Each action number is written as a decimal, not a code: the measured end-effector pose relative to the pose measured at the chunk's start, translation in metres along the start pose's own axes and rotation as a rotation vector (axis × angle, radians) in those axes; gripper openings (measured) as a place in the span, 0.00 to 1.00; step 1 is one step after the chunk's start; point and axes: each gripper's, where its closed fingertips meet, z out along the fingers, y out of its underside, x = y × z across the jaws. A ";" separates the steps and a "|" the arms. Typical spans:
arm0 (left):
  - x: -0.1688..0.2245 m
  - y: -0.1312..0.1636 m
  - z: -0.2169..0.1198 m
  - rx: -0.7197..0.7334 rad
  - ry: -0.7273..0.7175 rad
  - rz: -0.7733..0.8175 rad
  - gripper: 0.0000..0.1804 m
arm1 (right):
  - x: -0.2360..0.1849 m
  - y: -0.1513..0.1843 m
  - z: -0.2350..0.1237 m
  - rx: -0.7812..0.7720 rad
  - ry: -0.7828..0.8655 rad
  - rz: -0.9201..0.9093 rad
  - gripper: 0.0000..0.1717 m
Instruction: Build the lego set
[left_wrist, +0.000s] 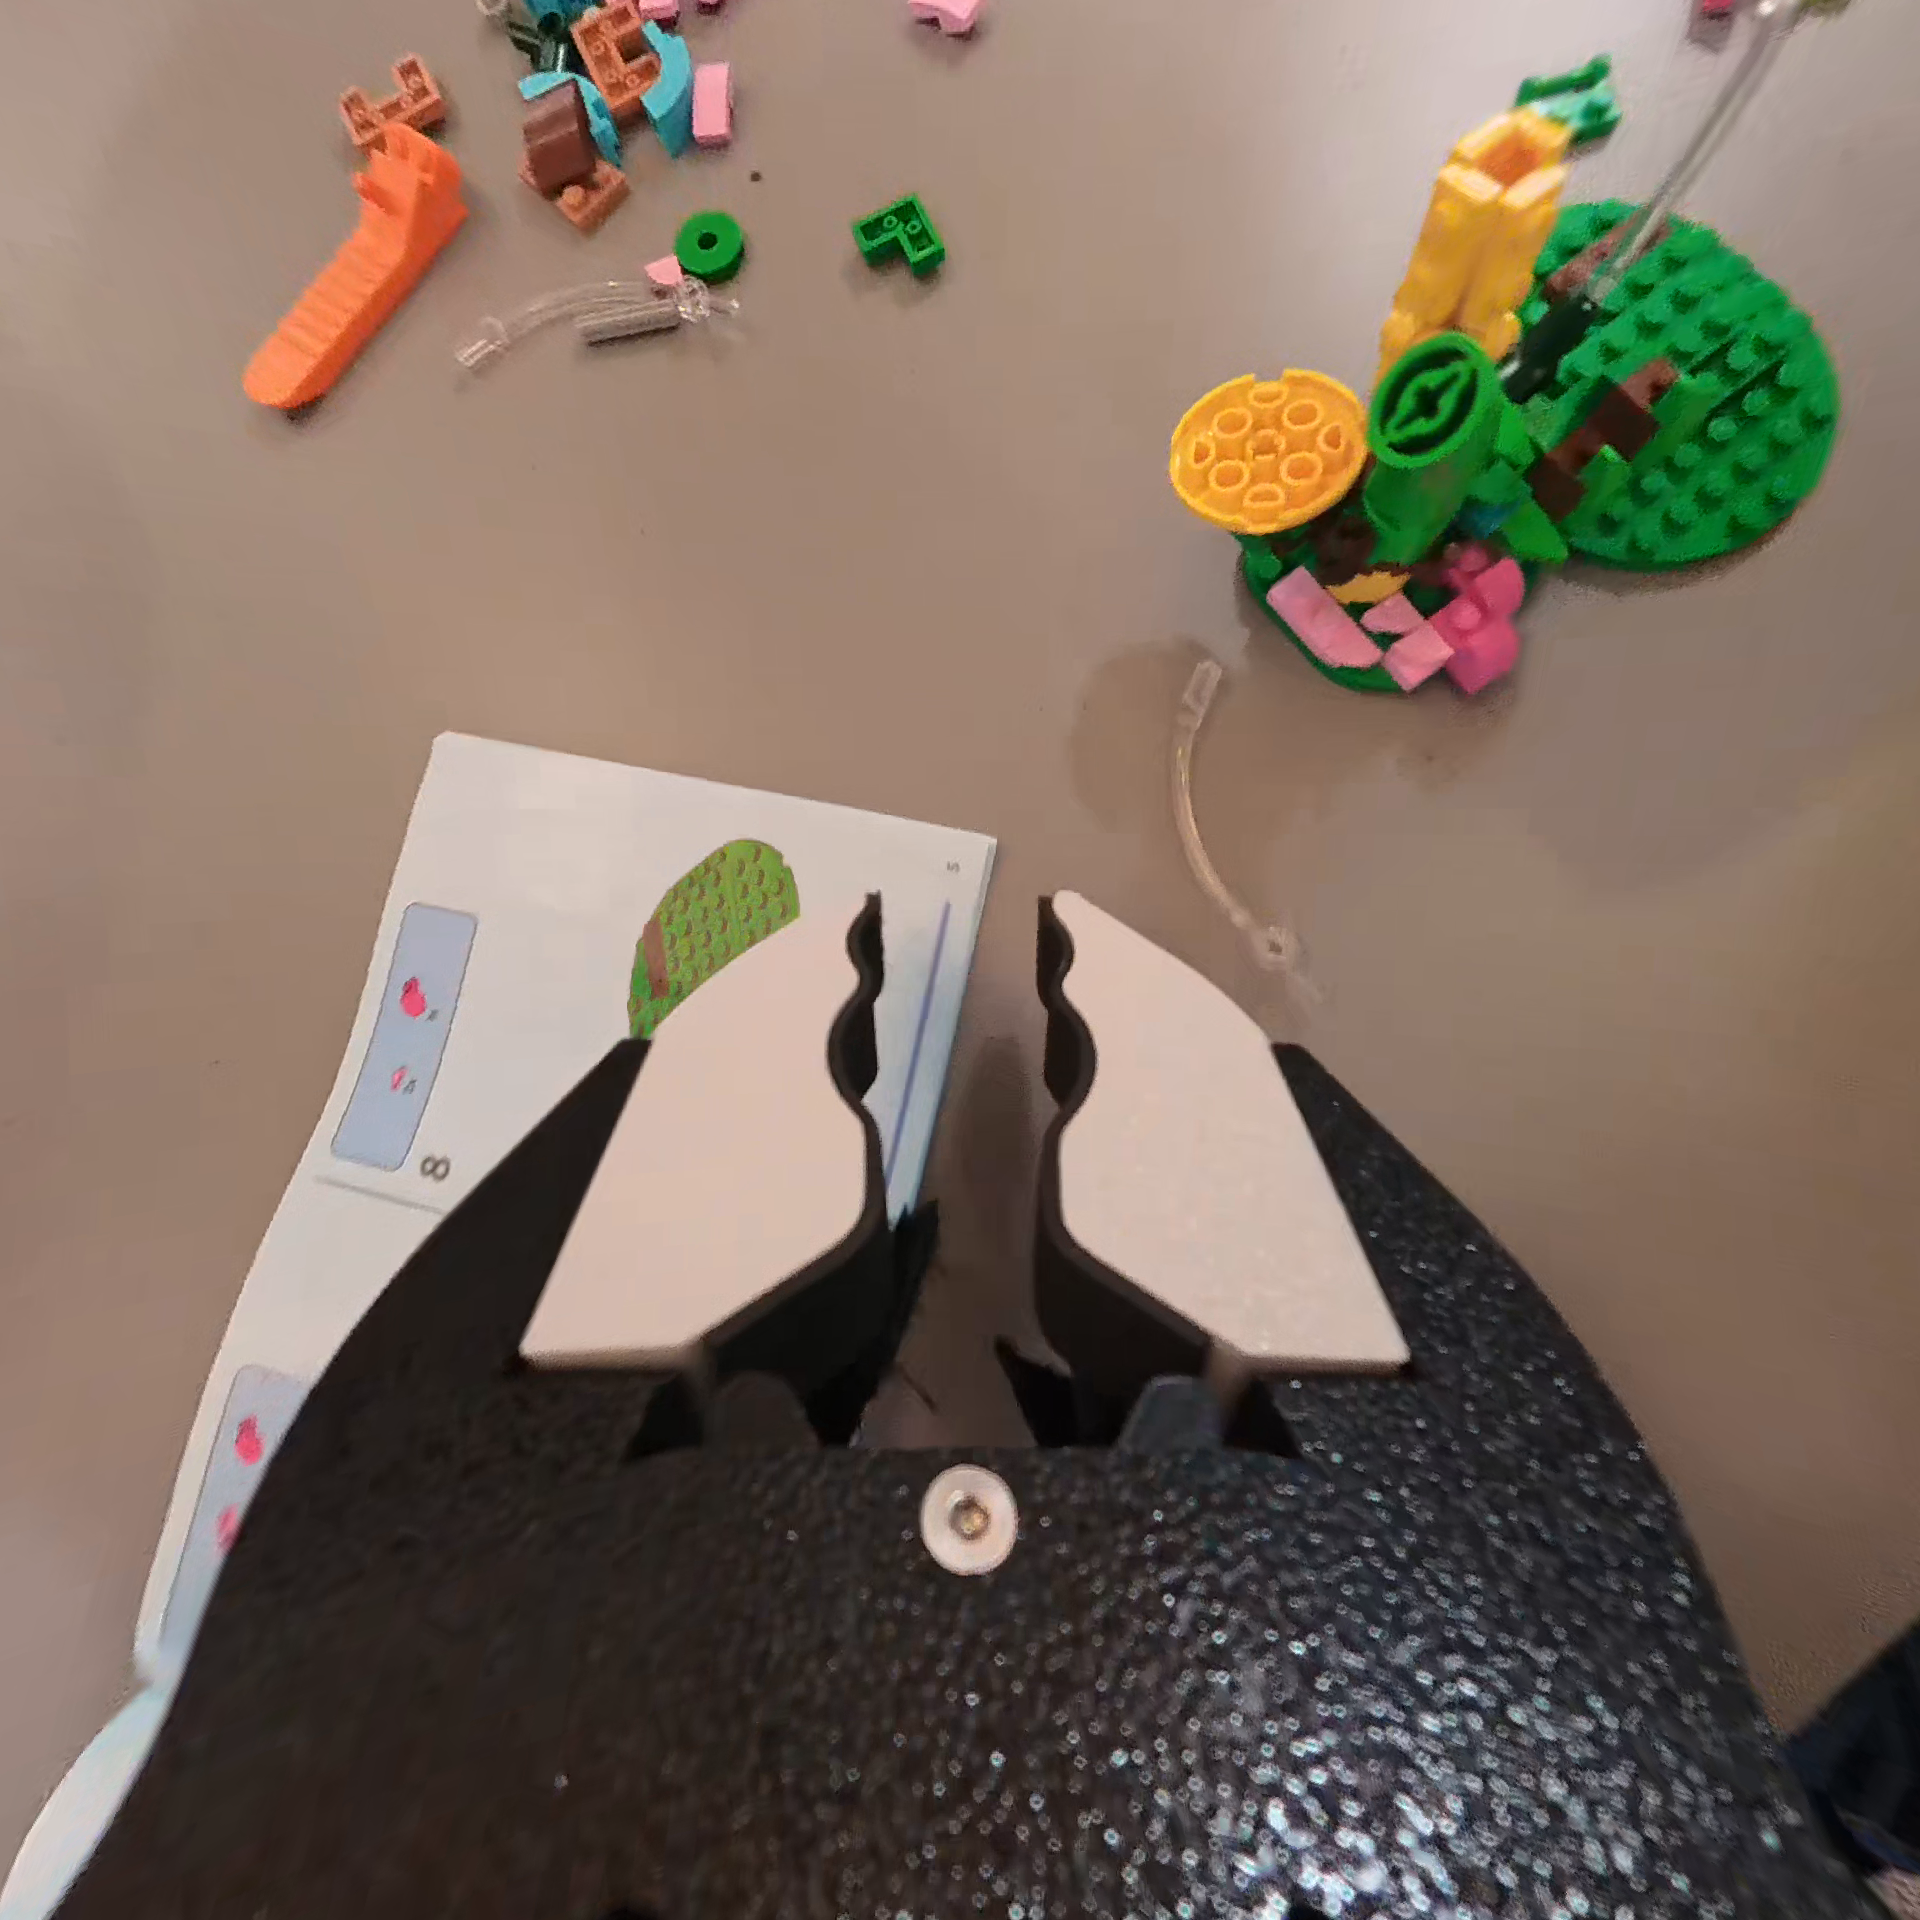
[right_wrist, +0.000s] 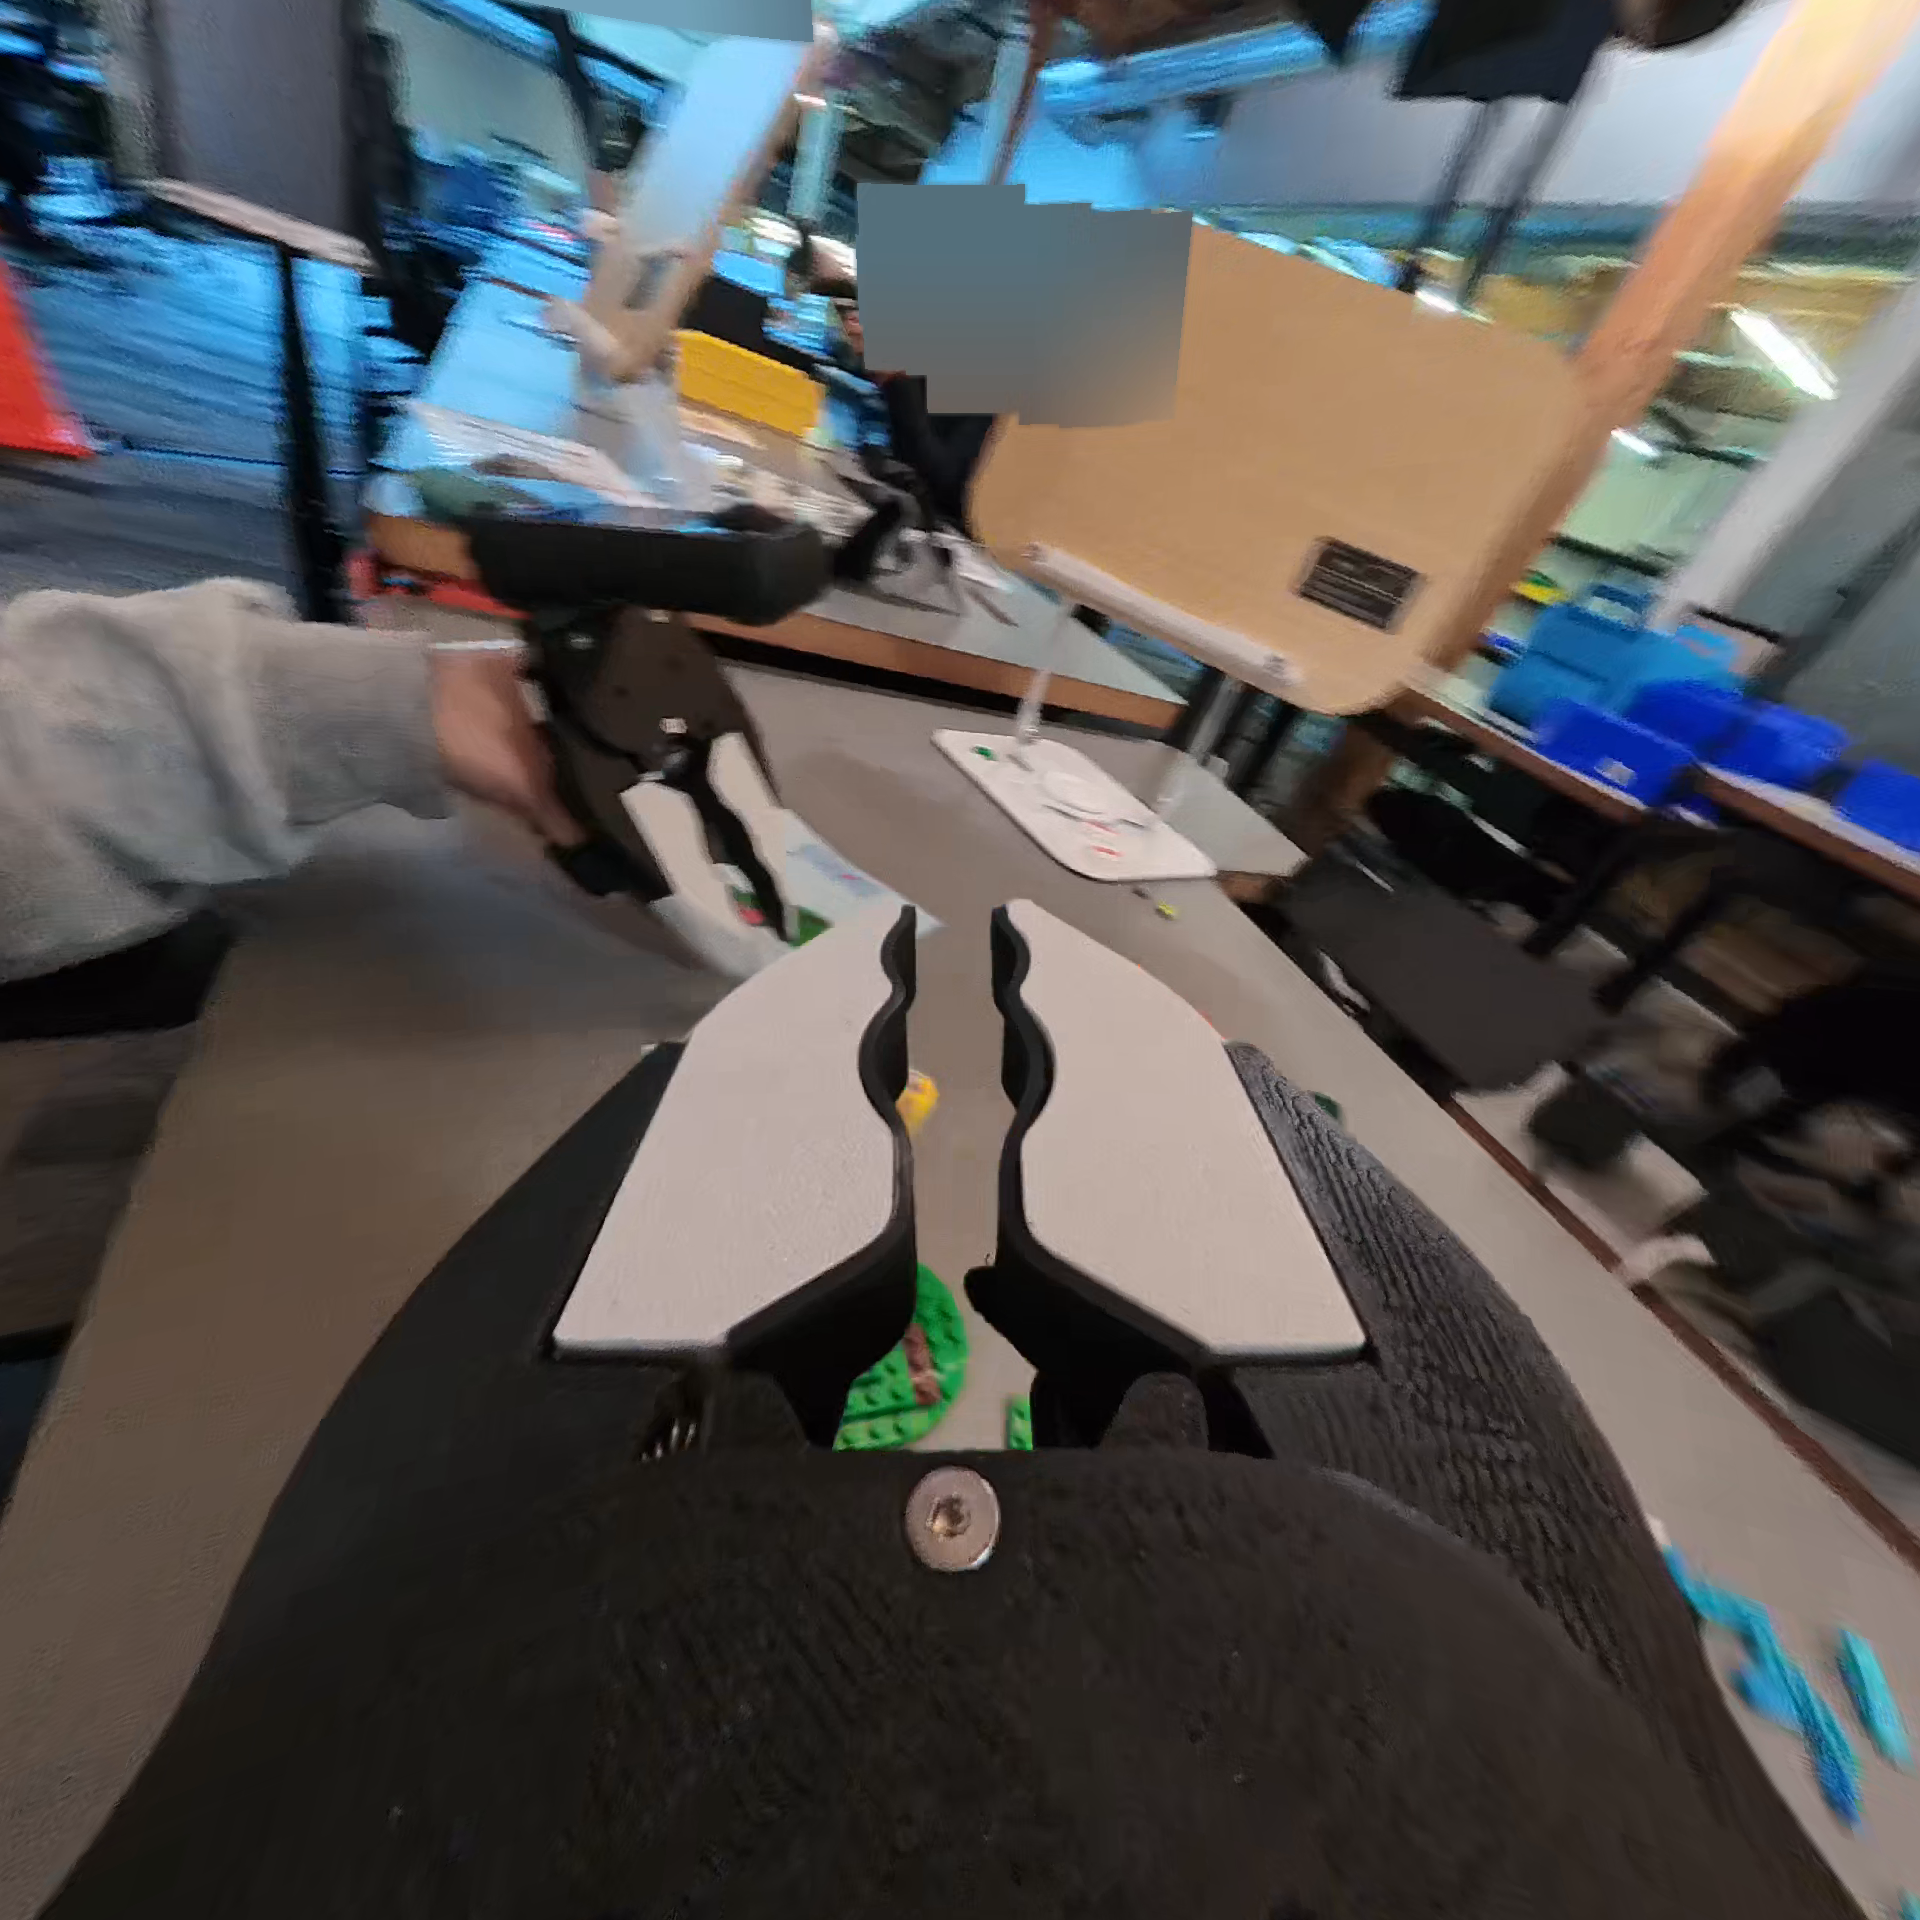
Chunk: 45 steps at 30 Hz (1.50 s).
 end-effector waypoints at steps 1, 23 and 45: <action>-0.001 -0.001 0.002 0.000 0.008 -0.005 0.17 | 0.011 0.006 -0.002 -0.011 0.047 0.046 0.07; -0.008 0.000 0.016 0.025 0.077 0.054 0.20 | 0.050 0.023 -0.034 0.140 0.287 0.516 0.07; 0.002 -0.001 0.016 0.129 0.302 -0.116 0.02 | 0.048 0.025 -0.031 0.133 0.266 0.540 0.07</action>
